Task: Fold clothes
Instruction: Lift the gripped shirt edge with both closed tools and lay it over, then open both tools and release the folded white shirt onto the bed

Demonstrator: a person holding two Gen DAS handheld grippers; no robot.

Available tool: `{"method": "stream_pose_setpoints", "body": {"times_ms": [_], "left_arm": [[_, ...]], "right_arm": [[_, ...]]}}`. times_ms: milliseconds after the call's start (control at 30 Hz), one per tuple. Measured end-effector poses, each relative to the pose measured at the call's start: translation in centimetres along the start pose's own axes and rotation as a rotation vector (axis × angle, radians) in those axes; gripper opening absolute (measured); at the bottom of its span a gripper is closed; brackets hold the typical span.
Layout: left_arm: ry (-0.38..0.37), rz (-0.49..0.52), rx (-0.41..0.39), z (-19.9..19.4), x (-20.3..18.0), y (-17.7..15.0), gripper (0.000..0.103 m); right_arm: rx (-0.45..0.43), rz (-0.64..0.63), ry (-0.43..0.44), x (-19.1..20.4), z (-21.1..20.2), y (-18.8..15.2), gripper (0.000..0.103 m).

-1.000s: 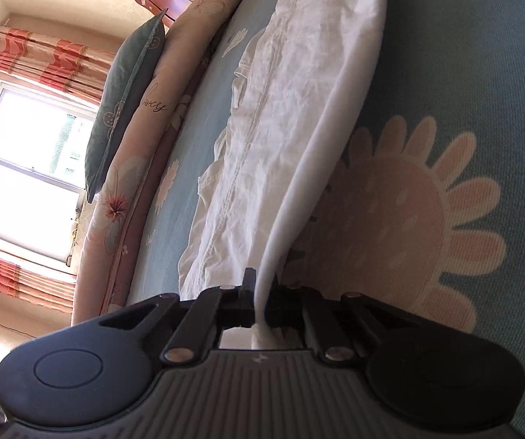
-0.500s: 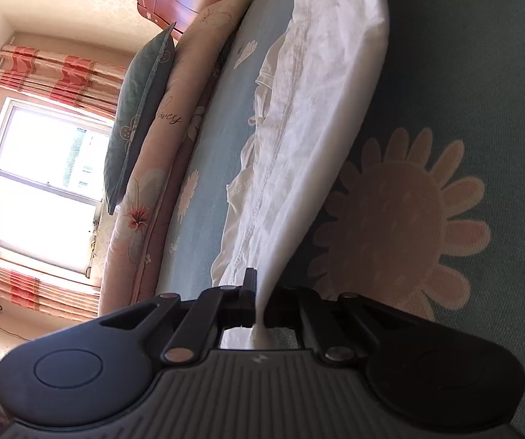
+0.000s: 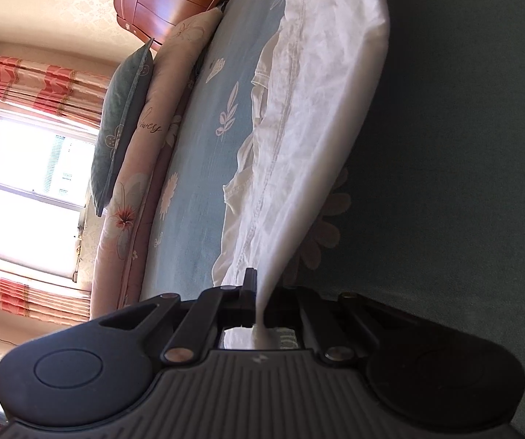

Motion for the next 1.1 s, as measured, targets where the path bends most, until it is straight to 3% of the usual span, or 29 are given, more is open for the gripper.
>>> {"method": "stream_pose_setpoints", "body": {"times_ms": [200, 267, 367, 467, 533, 633, 733, 800, 1033, 1100], "left_arm": [[-0.036, -0.001, -0.003, -2.9, -1.6, -0.8, 0.002], [-0.061, -0.003, 0.001, -3.3, -2.2, -1.1, 0.008], [-0.124, -0.005, 0.011, -3.9, -2.9, -1.7, 0.011], [-0.193, -0.021, 0.01, -5.1, -2.9, -2.4, 0.011], [-0.225, -0.046, 0.013, -5.6, -2.2, -2.9, 0.012], [-0.257, -0.187, 0.016, -4.5, 0.2, -3.3, 0.012], [-0.285, -0.341, 0.02, -3.1, 2.7, -3.6, 0.024], [-0.303, -0.444, 0.022, -2.1, 4.4, -3.7, 0.033], [-0.399, -0.772, 0.053, 1.1, 8.3, -5.1, 0.039], [-0.403, -0.813, 0.014, 0.4, 9.6, -5.6, 0.041]], "right_arm": [[0.037, -0.001, 0.038, 3.2, -2.7, -1.1, 0.003], [0.06, 0.011, 0.045, 4.0, -2.8, -1.3, 0.004], [0.085, 0.063, 0.093, 4.6, -3.0, -1.5, 0.012], [0.082, 0.086, 0.097, 5.0, -4.0, -1.8, 0.014], [0.07, 0.1, 0.099, 5.0, -4.9, -1.9, 0.021], [0.024, 0.159, 0.099, 3.8, -6.2, -1.5, 0.031], [-0.036, 0.231, 0.093, 2.4, -6.7, -0.8, 0.046], [-0.066, 0.287, 0.081, 1.6, -6.3, -0.2, 0.047], [-0.143, 0.502, 0.147, -0.4, -4.4, 0.7, 0.051], [-0.146, 0.535, 0.158, -0.6, -3.8, 0.6, 0.051]]}}
Point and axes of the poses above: each gripper's, at about its wrist camera, not at the fingertips, and z roughly the way its jaws point, x to its left, y to its top, the point moved 1 cm from there along z, roughly the way its jaws point, and after that the axes turned 5 degrees about y, right-handed, at the moved point
